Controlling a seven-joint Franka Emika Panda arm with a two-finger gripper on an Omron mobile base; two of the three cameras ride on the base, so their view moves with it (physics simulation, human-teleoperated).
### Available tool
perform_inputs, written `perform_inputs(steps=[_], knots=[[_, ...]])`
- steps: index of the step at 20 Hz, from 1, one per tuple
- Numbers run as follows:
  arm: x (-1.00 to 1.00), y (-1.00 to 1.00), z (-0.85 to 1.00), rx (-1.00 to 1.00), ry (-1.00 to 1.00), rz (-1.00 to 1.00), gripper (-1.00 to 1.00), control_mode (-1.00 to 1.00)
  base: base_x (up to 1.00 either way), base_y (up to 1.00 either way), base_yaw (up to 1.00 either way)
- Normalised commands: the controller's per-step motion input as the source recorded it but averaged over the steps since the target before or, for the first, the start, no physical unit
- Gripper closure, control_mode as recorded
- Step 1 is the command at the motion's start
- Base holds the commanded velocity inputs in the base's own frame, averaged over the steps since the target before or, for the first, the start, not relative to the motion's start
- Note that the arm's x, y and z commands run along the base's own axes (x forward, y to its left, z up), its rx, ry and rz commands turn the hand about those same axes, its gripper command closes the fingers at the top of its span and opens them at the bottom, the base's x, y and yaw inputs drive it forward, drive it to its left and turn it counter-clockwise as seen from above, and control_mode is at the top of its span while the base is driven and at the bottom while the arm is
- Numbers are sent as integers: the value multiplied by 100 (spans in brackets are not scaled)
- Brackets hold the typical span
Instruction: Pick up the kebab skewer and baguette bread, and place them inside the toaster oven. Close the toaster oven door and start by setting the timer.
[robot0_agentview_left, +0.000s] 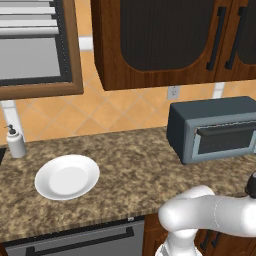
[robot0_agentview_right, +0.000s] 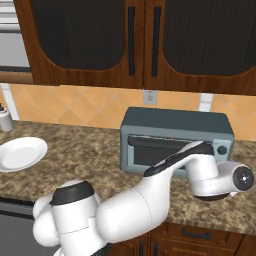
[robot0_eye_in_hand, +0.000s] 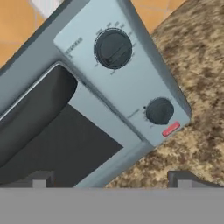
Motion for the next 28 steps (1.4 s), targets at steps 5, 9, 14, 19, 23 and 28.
perform_inputs(steps=[5,9,14,19,23,28], knots=[[0,-20,-32,26,0,-26,-100,-100,0,0,0],[14,-14,-35,18,0,-27,-100,-100,0,0,0],[23,0,-20,19,-3,-22,-100,-100,0,0,0],[9,-6,-15,16,-5,-17,-100,-100,0,0,0],[18,-5,-8,12,-8,-12,-100,-100,0,0,0],[21,-5,-5,9,-11,-6,-100,-100,0,0,0]])
